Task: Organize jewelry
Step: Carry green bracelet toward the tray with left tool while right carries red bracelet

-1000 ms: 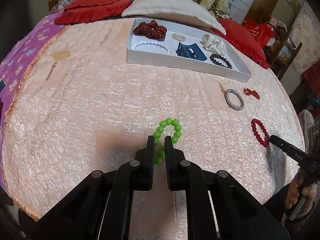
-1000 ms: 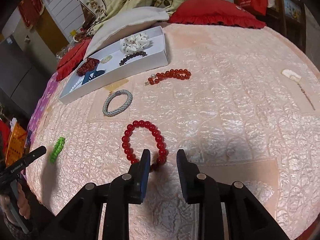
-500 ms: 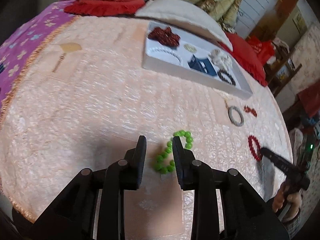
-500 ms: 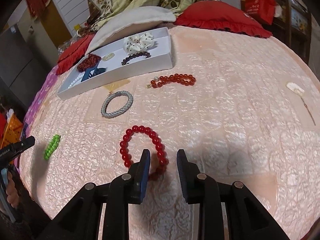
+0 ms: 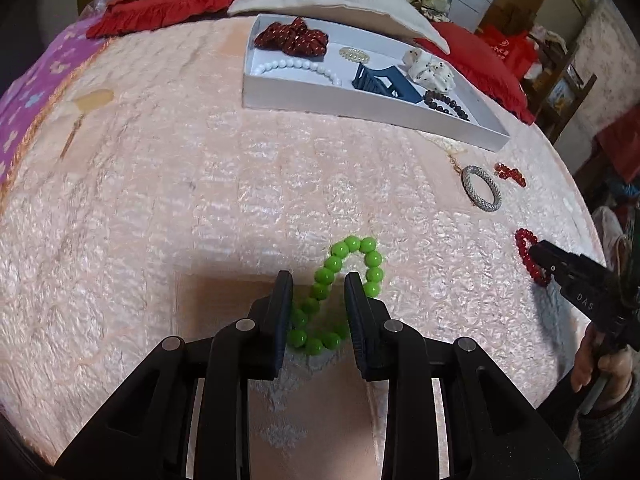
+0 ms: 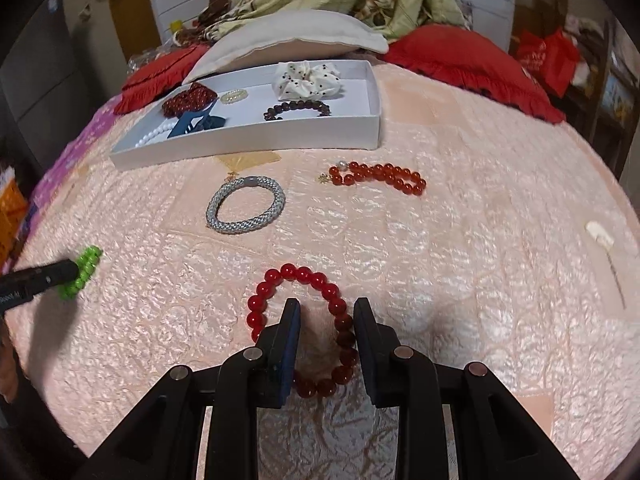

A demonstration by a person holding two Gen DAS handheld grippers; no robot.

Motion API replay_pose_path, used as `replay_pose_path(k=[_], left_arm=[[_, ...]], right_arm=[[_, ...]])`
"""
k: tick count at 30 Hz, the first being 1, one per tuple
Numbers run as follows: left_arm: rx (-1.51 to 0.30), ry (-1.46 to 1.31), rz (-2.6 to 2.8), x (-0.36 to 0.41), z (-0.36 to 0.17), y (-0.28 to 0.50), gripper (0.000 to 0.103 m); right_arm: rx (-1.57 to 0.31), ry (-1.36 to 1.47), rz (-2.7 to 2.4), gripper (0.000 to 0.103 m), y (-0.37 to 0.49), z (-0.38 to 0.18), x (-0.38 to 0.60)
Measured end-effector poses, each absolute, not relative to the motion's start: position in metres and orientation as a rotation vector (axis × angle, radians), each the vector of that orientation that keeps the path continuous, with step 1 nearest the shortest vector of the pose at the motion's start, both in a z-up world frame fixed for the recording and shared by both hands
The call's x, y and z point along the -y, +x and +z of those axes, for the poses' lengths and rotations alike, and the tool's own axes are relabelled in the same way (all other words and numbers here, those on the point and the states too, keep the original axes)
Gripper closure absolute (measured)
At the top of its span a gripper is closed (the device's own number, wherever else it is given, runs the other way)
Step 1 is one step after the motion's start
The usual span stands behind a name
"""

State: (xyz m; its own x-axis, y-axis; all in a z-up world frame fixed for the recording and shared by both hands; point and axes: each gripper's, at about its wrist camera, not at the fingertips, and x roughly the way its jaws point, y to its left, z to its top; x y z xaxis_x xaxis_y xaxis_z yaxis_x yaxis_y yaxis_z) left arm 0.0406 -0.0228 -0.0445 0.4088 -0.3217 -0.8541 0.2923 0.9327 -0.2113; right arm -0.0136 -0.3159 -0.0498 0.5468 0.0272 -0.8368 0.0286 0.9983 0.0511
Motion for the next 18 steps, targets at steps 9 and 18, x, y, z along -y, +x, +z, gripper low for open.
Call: replay_pose_path(k=[9, 18], left_arm=[[-1.030, 0.172, -0.392, 0.061, -0.047, 0.029, 0.095], [-0.922, 0.091, -0.417, 0.048, 0.019, 0.014, 0.095]], right_arm=[[-0.978, 0.036, -0.001, 0.087, -0.013, -0.050, 0.308], [-0.942, 0.174, 0.051, 0.094, -0.015, -0.022, 0.320]])
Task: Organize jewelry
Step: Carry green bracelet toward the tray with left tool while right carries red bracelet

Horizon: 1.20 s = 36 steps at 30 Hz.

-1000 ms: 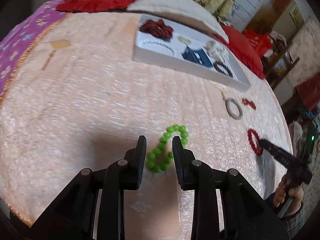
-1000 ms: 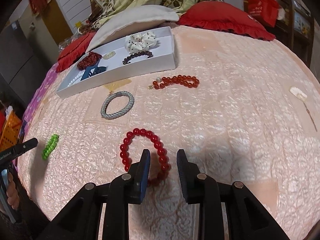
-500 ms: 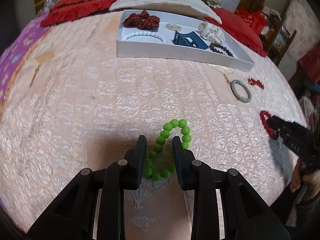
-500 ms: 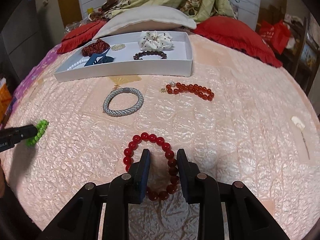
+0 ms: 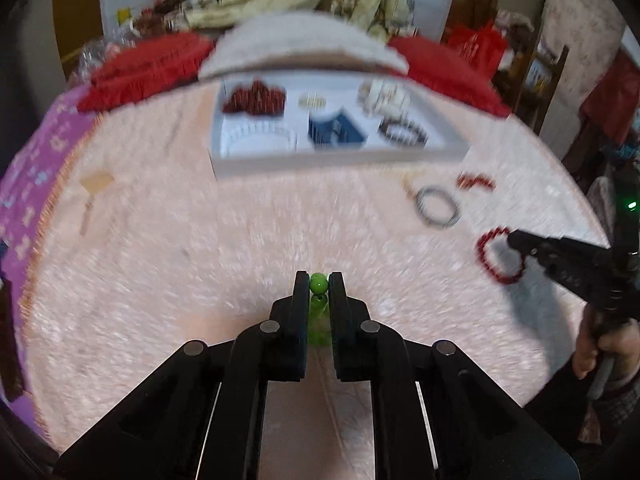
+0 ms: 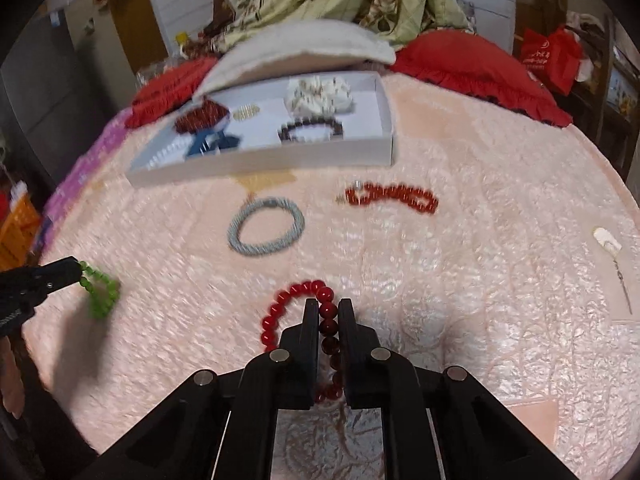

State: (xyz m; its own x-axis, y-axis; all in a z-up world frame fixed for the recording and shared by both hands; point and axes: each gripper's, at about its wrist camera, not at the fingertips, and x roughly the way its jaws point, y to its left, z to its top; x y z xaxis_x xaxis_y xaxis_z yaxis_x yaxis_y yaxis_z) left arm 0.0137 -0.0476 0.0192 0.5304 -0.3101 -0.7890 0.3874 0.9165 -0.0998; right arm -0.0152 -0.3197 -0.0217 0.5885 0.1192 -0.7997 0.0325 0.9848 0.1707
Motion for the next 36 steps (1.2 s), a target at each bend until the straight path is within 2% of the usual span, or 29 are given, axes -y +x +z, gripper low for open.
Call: replay_pose_path(k=[6, 20, 28, 36], left_arm=[[-0.849, 0.015, -0.467, 0.032, 0.064, 0.001, 0.095], [-0.808, 0.040, -0.459, 0.026, 0.112, 0.016, 0.095], [-0.815, 0.122, -0.455, 0.056, 0.124, 0.066, 0.095], [-0.892, 0.163, -0.415, 0.091, 0.105, 0.146, 0.095]], right_arm=[[-0.877, 0.196, 0.068, 0.094, -0.027, 0.013, 0.319], [-0.793, 0.145, 0.097, 0.094, -0.025, 0.067, 0.318], [-0.799, 0.177, 0.102, 0.094, 0.010, 0.078, 0.330], [-0.851, 0.173, 0.109, 0.094, 0.072, 0.069, 0.322]])
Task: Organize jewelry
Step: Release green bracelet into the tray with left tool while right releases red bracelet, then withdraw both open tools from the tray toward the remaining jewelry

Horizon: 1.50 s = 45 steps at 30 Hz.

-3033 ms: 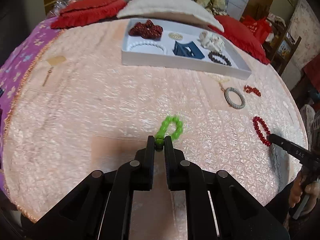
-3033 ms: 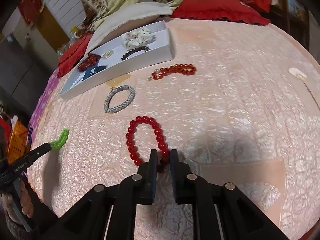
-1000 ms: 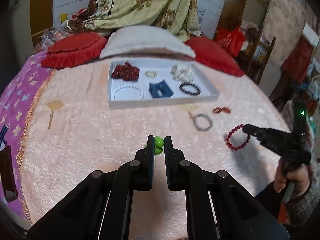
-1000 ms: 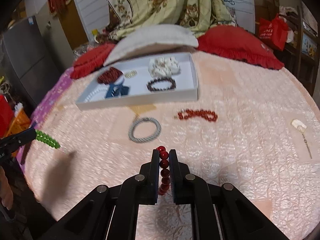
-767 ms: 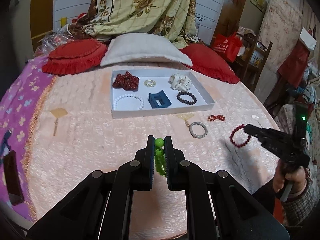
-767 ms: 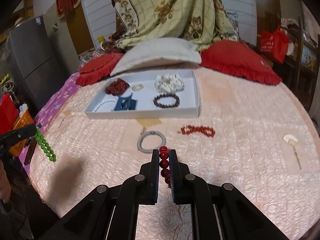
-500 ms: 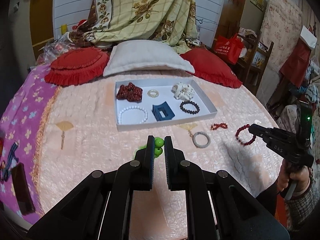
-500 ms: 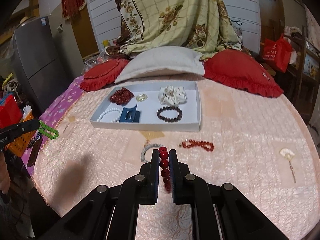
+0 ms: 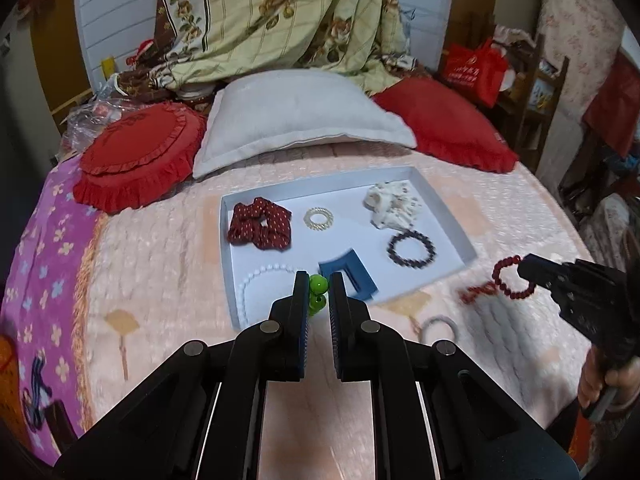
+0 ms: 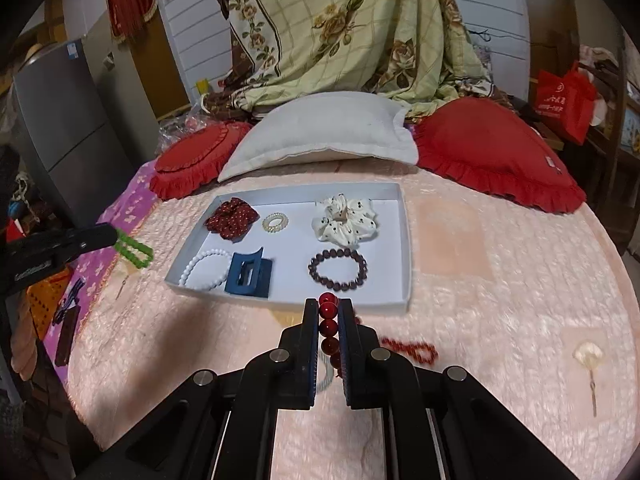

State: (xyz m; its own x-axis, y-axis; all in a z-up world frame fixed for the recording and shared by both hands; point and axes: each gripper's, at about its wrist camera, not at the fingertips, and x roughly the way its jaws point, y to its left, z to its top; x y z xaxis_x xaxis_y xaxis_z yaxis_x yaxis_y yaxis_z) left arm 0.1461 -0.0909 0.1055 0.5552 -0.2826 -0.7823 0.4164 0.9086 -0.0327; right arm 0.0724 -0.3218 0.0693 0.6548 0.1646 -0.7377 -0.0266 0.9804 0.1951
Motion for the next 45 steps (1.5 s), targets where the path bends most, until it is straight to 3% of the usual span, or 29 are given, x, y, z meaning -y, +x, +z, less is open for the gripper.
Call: replay_pose_path(k=[11, 21, 27, 30, 32, 39, 45], left_arm=[[-1.029, 0.052, -0.384, 0.121, 0.035, 0.269, 0.095], [-1.138, 0.026, -0.418, 0.123, -0.024, 0.300, 0.095], [-1.096, 0.115, -0.414, 0.130, -0.024, 0.286, 0.091], [-1.081, 0.124, -0.416, 0.129, -0.019, 0.277, 0.085], [-1.066, 0.128, -0.419, 0.124, -0.014, 0.271, 0.084], [-0.949, 0.155, -0.424, 0.115, 0.031, 0.231, 0.083], [-0.844, 0.166, -0.356, 0.093, 0.068, 0.172, 0.069]], right_arm=[[-0.923, 0.259, 0.204, 0.094, 0.192, 0.044, 0.283], [-1.028, 0.399, 0.218, 0.094, 0.248, -0.016, 0.285], [-1.056, 0.370, 0.152, 0.093, 0.256, -0.031, 0.299], [-1.058, 0.360, 0.109, 0.078, 0.261, -0.034, 0.307], [-1.055, 0.351, 0.073, 0.074, 0.265, -0.035, 0.313], [-1.023, 0.382, 0.030, 0.074, 0.254, -0.020, 0.340], [-0.951, 0.349, 0.093, 0.072, 0.198, 0.022, 0.339]])
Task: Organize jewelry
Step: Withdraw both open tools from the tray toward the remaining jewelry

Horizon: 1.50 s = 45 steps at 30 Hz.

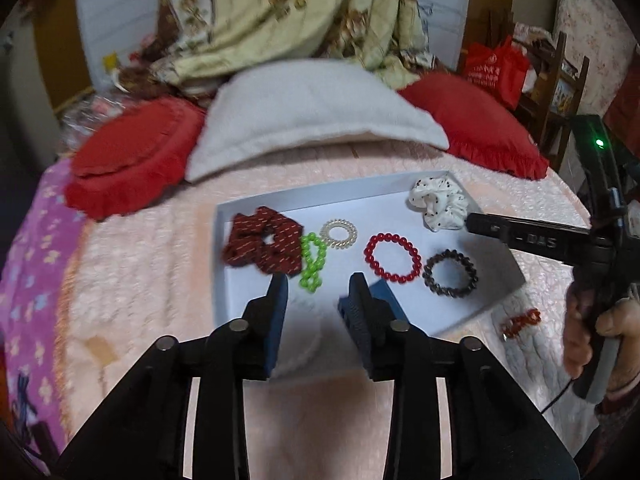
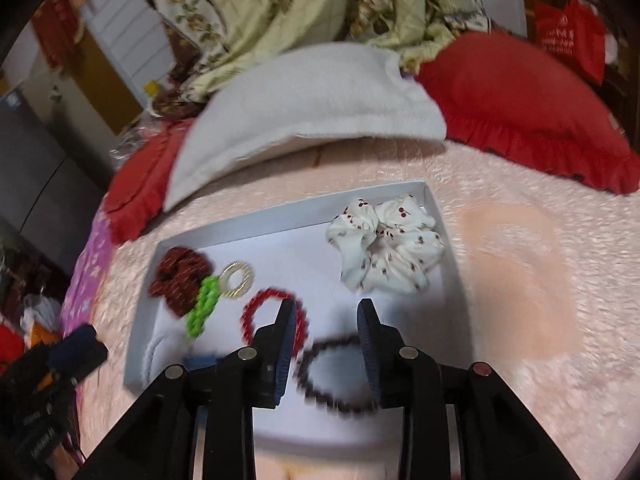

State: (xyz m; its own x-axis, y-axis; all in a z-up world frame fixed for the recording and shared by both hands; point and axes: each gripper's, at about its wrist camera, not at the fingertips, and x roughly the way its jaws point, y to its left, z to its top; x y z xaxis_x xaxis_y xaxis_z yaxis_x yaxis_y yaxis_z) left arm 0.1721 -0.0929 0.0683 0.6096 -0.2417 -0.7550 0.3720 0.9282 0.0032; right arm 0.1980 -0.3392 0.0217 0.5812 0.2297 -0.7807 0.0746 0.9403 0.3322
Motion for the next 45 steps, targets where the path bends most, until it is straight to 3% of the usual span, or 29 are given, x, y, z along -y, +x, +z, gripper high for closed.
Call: replay_pose_path(k=[3, 12, 21, 33, 43, 45], left_arm=[[-0.807, 0.151, -0.306, 0.079, 0.077, 0.137, 0.061], [-0.808, 0.050, -0.216, 0.057, 0.065, 0.054, 0.061], [-0.847, 0.055, -0.136, 0.054, 0.043, 0.008, 0.061], [-0.822, 0.078, -0.119, 0.047, 0.049, -0.016, 0.061], [-0.861, 0.036, -0.104, 0.028, 0.039, -0.017, 0.061], [-0.865, 0.036, -0.095, 0.024, 0.036, -0.017, 0.061]], right_arm=[[-0.926, 0.323, 0.103, 0.068, 0.158, 0.034, 0.344], [-0.927, 0.341, 0.015, 0.067, 0.044, 0.015, 0.358], [-0.942, 0.371, 0.023, 0.067, -0.005, 0.000, 0.330], [-0.962, 0.304, 0.020, 0.067, -0.017, 0.002, 0.304], [-1.021, 0.167, -0.010, 0.068, 0.059, -0.029, 0.292], [-1.044, 0.155, -0.023, 0.077, 0.069, -0.037, 0.291]])
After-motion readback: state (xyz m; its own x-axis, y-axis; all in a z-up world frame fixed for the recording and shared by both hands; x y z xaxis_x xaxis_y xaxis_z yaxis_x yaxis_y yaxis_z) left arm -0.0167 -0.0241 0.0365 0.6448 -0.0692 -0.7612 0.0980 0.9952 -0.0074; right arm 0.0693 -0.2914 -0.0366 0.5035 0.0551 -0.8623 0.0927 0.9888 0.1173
